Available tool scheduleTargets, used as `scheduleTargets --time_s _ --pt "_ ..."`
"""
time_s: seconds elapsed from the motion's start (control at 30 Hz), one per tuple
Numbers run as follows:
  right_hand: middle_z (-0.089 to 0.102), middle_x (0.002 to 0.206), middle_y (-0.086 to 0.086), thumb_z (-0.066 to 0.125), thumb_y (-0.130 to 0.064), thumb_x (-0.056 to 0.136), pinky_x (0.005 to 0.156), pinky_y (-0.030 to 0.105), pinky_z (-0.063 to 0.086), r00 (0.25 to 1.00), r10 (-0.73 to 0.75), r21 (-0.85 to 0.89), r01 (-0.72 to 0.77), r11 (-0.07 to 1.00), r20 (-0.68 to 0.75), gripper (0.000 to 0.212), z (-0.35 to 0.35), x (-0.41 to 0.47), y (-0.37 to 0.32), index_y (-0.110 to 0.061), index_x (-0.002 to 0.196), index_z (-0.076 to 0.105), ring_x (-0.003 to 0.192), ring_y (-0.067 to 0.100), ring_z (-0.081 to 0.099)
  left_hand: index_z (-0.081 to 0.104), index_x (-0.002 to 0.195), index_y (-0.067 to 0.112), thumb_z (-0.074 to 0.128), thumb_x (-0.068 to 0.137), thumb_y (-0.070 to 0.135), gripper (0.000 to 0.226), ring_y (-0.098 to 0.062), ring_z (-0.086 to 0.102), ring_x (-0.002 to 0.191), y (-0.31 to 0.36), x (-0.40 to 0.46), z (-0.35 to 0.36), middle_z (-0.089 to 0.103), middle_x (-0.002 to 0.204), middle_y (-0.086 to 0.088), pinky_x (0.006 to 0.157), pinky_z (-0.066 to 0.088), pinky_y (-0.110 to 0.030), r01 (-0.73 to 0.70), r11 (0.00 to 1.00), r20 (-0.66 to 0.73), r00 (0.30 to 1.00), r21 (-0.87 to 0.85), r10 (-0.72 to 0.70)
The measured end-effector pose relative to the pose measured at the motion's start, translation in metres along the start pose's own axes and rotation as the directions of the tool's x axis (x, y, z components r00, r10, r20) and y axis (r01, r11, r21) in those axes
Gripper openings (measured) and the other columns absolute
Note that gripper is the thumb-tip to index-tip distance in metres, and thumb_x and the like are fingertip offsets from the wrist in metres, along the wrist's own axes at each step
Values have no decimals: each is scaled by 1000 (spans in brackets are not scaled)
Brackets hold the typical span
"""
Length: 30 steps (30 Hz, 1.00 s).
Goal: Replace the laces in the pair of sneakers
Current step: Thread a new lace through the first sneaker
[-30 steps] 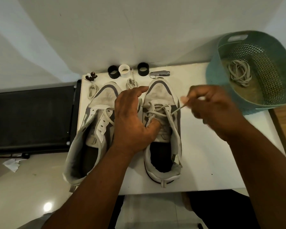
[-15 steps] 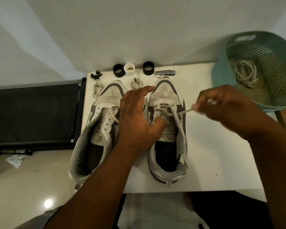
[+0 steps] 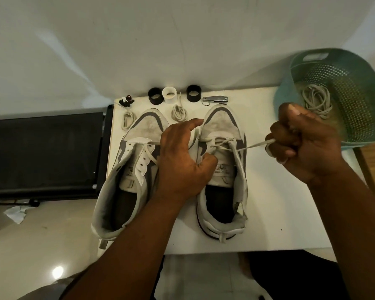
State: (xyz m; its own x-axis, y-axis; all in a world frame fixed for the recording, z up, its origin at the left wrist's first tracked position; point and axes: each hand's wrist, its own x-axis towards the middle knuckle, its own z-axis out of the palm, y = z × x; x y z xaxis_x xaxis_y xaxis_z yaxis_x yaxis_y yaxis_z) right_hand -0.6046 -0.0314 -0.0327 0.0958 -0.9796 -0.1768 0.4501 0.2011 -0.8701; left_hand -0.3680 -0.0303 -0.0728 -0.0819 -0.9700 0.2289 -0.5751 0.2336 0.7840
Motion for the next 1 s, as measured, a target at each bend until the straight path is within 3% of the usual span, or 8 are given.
scheduleTargets --time_s 0.13,0.27,0.47,0.63,0.77,0.87,0.93,1.0 --pt "28 51 -3 51 -27 101 43 24 21 997 56 -286 -67 956 -47 36 -3 -1 -1 -20 66 50 43 12 23 60 135 17 62 78 33 59 -15 50 127 -2 0 2 59 130 5 109 37 -25 -26 1000 -1 1000 -8 26" --pt "62 58 -9 64 -32 98 49 18 43 980 178 -848 -170 501 -91 26 6 2 14 -14 80 68 49 6 55 57 139 27 52 96 44 46 -8 50 135 -3 1 1 56 141 12 113 43 -40 197 959 99 979 -204 -180" --pt "73 83 -5 67 -23 96 68 34 62 952 281 -913 -219 345 -122 10 -5 2 7 -24 87 71 74 13 72 53 144 31 57 99 14 49 -14 63 118 -7 8 -2 64 135 5 101 48 -28 272 957 229 929 103 -289" --pt "71 94 -14 68 -27 94 77 32 58 964 266 -995 -37 98 -10 5 0 -3 1 -31 96 70 82 7 66 57 140 34 62 94 22 48 -8 62 69 -1 8 -7 64 75 7 75 56 -35 235 957 132 957 171 -259" --pt "73 101 -14 64 -33 95 72 28 53 994 51 -990 101 -103 96 11 6 -6 -12 -31 103 70 69 -5 57 64 131 24 64 94 20 37 -22 58 62 13 14 -14 56 67 -10 63 52 -30 89 977 -14 996 -193 -93" --pt "71 86 -17 67 -29 92 59 20 48 963 -257 -987 114 112 81 4 22 -6 -10 -33 93 68 56 1 60 57 133 14 56 97 3 38 -20 70 83 27 18 -22 67 76 -10 77 56 -33 83 757 106 994 -648 -19" --pt "71 82 -17 73 -25 91 54 17 45 973 -227 -884 144 444 45 5 39 -6 -3 -30 92 72 54 4 63 55 133 13 51 97 -4 41 -20 72 95 34 20 -24 76 90 -3 83 57 -31 147 608 208 978 -780 32" --pt "73 87 -13 73 -29 89 61 21 50 983 -113 -799 183 573 144 10 53 -5 8 -26 98 75 68 7 67 56 133 15 49 97 -8 43 -20 72 107 38 20 -23 77 107 -2 90 56 -29 206 547 280 958 -812 55"
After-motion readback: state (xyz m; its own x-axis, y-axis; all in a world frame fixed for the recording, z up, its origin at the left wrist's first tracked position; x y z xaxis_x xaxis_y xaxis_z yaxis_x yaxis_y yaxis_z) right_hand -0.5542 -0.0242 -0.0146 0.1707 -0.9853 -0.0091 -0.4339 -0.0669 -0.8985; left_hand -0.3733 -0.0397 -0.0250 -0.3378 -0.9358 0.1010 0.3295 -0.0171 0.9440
